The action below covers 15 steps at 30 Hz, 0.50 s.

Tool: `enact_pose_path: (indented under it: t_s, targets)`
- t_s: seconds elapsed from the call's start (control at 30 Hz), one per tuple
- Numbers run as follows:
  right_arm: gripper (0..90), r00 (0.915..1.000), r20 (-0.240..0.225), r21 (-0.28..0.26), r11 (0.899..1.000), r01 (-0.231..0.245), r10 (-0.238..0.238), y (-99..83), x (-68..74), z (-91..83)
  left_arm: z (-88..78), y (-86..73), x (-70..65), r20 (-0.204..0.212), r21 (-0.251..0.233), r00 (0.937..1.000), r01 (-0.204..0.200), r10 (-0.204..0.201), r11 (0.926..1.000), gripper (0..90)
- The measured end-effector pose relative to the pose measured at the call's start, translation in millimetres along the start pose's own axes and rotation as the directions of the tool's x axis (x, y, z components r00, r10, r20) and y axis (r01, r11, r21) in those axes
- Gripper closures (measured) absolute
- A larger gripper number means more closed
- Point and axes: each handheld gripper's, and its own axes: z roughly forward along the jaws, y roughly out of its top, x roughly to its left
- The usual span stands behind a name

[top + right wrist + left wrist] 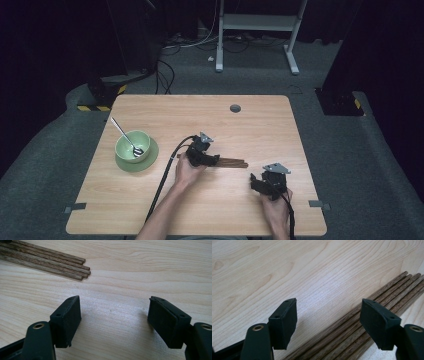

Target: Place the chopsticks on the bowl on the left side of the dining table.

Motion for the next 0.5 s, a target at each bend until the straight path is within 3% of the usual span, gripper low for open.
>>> enact_pose_path:
  t_s: [0.5]
  targets:
    - [26.2, 1.0000, -0.001, 0.000, 1.000, 0.004, -0.004, 0.1, 0.0, 0.1, 6.5, -0.5, 5.1, -0.005, 0.000, 0.9992, 0.041, -0.041, 0.9992, 30.8]
